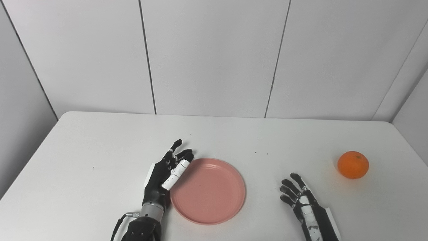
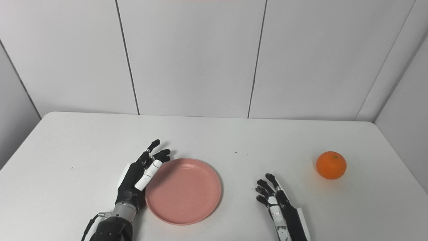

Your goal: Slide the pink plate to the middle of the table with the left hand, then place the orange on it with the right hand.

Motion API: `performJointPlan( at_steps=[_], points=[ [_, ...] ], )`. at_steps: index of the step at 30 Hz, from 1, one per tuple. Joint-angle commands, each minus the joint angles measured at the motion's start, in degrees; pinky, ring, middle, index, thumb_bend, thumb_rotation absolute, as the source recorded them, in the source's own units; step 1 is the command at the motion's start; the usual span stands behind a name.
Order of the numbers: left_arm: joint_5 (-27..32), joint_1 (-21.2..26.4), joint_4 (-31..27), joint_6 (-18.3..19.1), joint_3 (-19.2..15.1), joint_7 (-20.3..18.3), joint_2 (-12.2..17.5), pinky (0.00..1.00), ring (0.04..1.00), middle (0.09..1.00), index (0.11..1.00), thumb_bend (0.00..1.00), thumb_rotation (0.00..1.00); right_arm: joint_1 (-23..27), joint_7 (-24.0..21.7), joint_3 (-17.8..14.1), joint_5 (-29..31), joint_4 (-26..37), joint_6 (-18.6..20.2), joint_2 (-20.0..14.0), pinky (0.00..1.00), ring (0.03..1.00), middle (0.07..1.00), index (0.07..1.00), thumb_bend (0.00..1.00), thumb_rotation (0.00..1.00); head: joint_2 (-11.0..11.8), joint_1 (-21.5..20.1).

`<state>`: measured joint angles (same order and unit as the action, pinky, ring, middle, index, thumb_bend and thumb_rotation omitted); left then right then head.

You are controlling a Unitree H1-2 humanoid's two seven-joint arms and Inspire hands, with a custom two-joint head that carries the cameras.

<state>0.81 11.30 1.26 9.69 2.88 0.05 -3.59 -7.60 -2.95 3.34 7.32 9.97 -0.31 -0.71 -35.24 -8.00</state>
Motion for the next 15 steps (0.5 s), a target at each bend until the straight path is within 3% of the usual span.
performJointPlan(
  at_steps=[1,15],
  points=[
    [-1.34,1.69,-0.18,-2.19,0.84,0.7,-1.21,0.72,0.769,0.786,0.874,1.0,0.62,-1.43,-1.07,1.95,-0.02,-1.02,2.87,1.34,0.84,0.845,0.848,0.902,0.92,0.86,0.06,0.05],
    [-1.98,3.7,3.69,-4.65,0.87,1.43,-3.23,0.71,0.743,0.746,0.921,1.0,0.62,-1.32,0.03,3.1,-0.87,0.08,3.7,1.94,0.84,0.846,0.85,0.903,0.92,0.87,-1.2,-1.52]
  ],
)
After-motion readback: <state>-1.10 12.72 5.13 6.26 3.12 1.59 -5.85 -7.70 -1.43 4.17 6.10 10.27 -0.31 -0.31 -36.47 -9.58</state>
